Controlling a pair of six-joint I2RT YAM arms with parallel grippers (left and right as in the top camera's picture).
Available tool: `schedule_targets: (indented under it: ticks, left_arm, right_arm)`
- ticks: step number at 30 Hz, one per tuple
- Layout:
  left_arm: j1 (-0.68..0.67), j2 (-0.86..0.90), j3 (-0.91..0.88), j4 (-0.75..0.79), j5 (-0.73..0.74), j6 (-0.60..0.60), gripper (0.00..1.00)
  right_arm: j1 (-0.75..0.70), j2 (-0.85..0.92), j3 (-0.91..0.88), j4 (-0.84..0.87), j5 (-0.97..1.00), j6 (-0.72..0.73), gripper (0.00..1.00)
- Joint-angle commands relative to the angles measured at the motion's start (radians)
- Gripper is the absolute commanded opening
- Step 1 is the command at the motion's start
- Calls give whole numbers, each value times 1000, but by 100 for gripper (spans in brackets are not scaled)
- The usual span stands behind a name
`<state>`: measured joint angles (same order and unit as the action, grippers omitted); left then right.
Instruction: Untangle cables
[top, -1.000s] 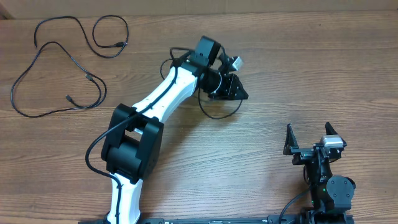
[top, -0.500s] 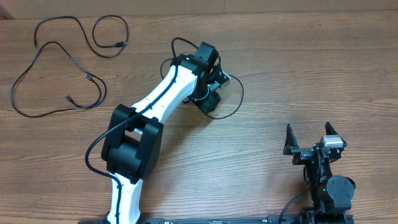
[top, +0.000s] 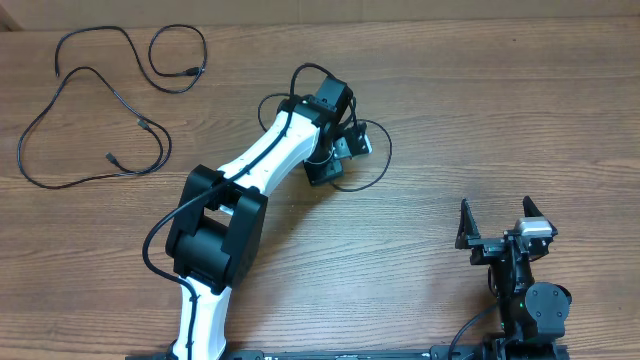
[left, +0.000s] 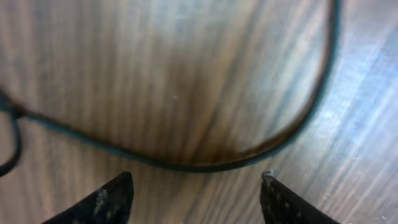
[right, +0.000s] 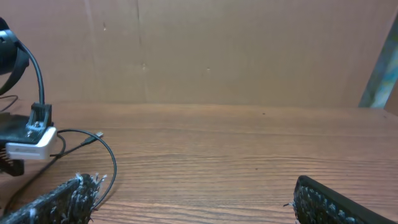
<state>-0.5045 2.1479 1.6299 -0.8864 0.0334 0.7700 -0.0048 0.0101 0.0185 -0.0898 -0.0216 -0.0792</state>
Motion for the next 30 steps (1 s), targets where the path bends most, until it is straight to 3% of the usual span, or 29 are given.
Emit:
schedule_targets:
  ticks: [1,11,21,24,26,29,30]
  left_arm:
    - [-7,24,-25,-5,105,129,69]
    - [-5,24,-92,14,98,310,69]
    - [-6,24,-124,85,100,342,66]
    - [-6,24,-132,85,130,341,56]
    - [-6,24,-141,84,156,338,40]
    - [-7,24,-157,81,159,315,4]
    - [-7,24,-159,78,159,294,4]
  right_arm:
    - [5,-7,-10,6,2,3,100]
    - [5,-7,-10,6,2,3,100]
    - [5,-7,-10,6,2,3,100]
    - [5,-7,-10,6,2,3,100]
    - [5,-7,-10,5,2,3,100]
    - [5,-7,-10,6,2,3,100]
    - [5,-7,-10,6,2,3,100]
